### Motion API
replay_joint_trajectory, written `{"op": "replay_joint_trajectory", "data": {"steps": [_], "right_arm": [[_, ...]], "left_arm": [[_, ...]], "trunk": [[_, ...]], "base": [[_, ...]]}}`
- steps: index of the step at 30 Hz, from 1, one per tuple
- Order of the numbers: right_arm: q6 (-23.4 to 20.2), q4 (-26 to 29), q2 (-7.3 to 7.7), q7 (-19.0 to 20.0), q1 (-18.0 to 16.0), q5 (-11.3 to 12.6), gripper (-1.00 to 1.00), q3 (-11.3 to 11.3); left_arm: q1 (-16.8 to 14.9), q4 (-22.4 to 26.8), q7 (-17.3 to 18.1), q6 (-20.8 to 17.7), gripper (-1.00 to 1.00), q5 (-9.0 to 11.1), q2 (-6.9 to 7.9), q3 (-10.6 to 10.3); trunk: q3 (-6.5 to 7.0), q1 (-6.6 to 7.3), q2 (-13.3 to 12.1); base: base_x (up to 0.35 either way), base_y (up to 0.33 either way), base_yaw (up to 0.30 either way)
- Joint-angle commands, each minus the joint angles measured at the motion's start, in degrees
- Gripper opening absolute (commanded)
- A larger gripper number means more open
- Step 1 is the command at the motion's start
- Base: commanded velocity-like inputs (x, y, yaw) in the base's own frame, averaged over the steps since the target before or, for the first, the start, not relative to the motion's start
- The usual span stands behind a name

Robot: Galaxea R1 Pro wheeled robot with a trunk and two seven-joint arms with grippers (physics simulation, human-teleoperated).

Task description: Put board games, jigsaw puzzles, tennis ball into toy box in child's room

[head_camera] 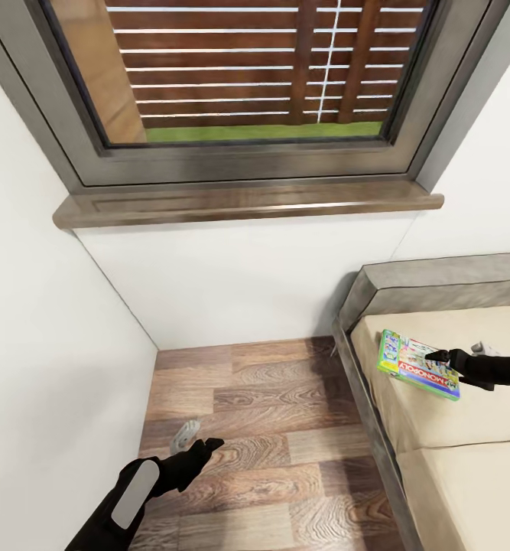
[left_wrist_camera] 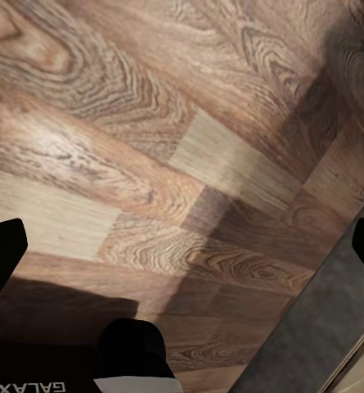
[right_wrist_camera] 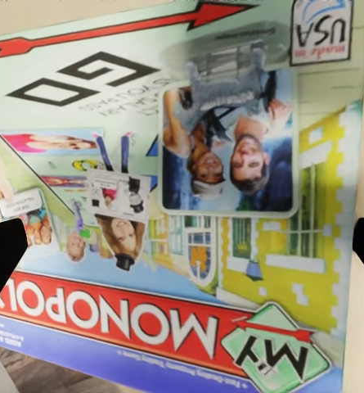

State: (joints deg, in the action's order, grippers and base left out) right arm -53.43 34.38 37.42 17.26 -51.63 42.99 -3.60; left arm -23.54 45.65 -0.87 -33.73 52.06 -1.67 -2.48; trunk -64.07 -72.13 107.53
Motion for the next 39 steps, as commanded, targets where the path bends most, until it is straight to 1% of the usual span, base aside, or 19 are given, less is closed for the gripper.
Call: {"op": "replay_joint_trajectory", "data": {"steps": [1, 7, 18, 39], "right_arm": [[0.0, 0.0, 0.07, 0.6, 0.0, -0.5, 1.0, -0.2], [0.0, 0.0, 0.09, 0.6, -0.1, -0.5, 1.0, -0.2], [0.0, 0.0, 0.11, 0.6, -0.1, -0.5, 1.0, -0.2], [0.0, 0.0, 0.17, 0.6, 0.0, -0.5, 1.0, -0.2]], "left_arm": [[0.0, 0.0, -0.1, -0.2, 1.0, 0.2, 0.0, 0.0], [0.0, 0.1, -0.1, -0.2, 1.0, 0.2, 0.0, 0.0], [0.0, 0.0, -0.1, -0.2, 1.0, 0.2, 0.0, 0.0], [0.0, 0.1, 0.0, -0.2, 1.0, 0.2, 0.0, 0.0]], "trunk": [[-0.04, 0.01, 0.0], [-0.04, 0.01, 0.0], [-0.04, 0.01, 0.0], [-0.04, 0.01, 0.0]], "base": [[0.0, 0.0, 0.004], [0.0, 0.0, 0.062], [0.0, 0.0, 0.153], [0.0, 0.0, 0.03]]}}
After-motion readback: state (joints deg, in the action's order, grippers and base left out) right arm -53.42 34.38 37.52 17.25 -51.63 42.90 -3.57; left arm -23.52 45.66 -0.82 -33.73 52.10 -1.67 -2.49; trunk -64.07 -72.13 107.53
